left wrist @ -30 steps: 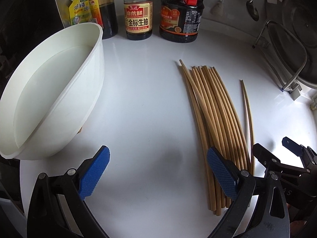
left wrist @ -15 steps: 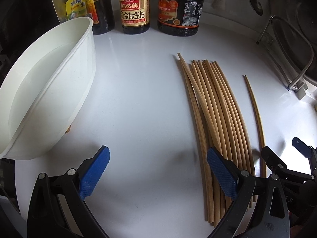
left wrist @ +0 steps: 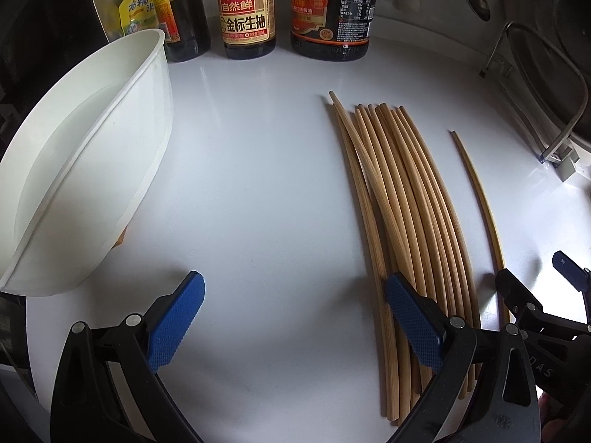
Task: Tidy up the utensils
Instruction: 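Move the right tool toward the bamboo chopstick pile while the left tool follows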
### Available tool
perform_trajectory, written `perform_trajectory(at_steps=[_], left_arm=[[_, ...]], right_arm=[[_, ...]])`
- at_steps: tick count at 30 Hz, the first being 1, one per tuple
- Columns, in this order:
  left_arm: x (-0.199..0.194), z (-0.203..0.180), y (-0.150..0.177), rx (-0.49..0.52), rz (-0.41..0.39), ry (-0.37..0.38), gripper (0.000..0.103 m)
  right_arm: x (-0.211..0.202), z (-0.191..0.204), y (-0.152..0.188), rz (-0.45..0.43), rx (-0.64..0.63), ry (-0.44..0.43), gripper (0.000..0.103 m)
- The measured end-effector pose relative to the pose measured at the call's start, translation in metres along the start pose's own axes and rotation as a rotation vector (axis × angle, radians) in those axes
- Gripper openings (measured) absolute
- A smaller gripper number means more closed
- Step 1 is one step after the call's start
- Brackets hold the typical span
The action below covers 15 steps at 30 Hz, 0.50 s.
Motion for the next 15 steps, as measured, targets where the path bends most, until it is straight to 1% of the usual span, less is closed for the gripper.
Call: perform_trajectory(at_steps=[3, 5, 8, 12, 15], left_arm=[[0.0014, -0.0007, 0.0041, -0.005, 0.01, -0.003, 0.097], [0.0033, -0.0004, 0.0062, 0.002, 0.018, -0.022, 0.097], [0.0034, 0.0034, 0.0071, 0.0, 0.011, -0.036, 0.097], [0.0057, 0.0055, 0.0048, -0.019, 0.016, -0.027, 0.097], [0.0077, 0.0035, 0.0012, -0.008, 0.011, -0.028, 0.097]], right_arm=[[0.0006, -0.0002, -0.0003, -0.003, 0.006, -0.005, 0.095], [0.0002, -0.0003, -0.0001, -0.006, 0.005, -0.006, 0.095], [0.0001, 0.001, -0.0004, -0.01, -0.002, -0.012, 0.095], [0.0002, 0.0049, -0.0003, -0.017, -0.014, -0.039, 0.095], [0.0008, 0.0083, -0.0015, -0.022, -0.028, -0.059, 0.094]])
Point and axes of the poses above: each gripper's, at about its wrist camera, not at the fingertips, and x roughly the way its jaws point, z to its left, y to its underside, the point moved 5 cm from there along x, roughly the way its jaws point, and after that the axes turned 5 degrees about -z, right-handed, at the moved point
